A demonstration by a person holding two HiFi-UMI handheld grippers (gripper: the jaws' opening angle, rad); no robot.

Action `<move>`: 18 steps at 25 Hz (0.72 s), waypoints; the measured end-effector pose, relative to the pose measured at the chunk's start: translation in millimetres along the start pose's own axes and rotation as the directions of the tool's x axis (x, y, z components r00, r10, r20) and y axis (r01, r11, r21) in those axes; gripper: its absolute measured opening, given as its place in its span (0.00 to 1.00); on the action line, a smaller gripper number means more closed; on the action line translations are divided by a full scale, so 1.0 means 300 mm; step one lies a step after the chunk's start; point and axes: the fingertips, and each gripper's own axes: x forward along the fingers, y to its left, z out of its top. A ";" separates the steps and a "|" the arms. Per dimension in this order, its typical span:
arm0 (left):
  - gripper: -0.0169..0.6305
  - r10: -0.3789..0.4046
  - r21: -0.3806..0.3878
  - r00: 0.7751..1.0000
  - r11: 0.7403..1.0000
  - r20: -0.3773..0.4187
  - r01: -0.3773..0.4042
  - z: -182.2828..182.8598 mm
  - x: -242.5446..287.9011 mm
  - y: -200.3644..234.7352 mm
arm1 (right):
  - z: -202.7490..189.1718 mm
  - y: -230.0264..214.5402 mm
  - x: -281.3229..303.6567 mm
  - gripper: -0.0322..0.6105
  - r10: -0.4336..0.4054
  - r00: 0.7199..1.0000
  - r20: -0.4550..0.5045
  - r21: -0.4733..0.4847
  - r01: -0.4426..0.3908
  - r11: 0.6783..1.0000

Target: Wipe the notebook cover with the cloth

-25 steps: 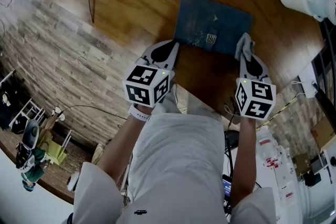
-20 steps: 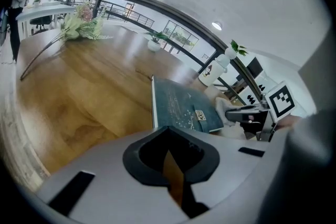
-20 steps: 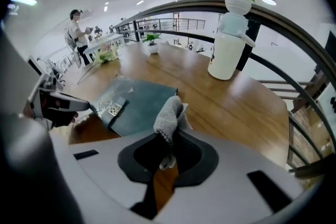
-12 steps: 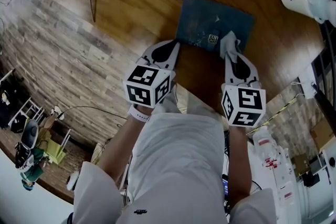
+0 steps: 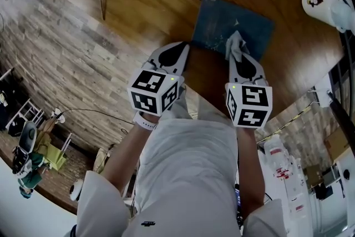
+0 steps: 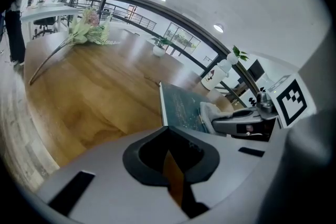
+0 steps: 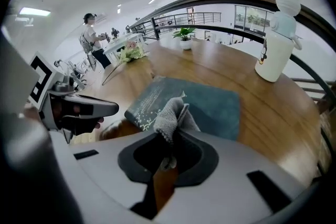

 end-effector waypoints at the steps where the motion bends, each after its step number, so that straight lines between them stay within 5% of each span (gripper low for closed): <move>1: 0.05 -0.002 -0.002 1.000 1.000 0.001 0.002 0.001 -0.001 0.002 | 0.004 0.009 0.000 0.10 0.004 1.000 -0.001 -0.009 -0.004 1.000; 18: 0.05 0.026 -0.018 1.000 0.999 0.017 -0.026 0.032 -0.057 0.015 | 0.107 0.198 0.109 0.10 0.191 0.982 0.014 0.029 -0.191 0.981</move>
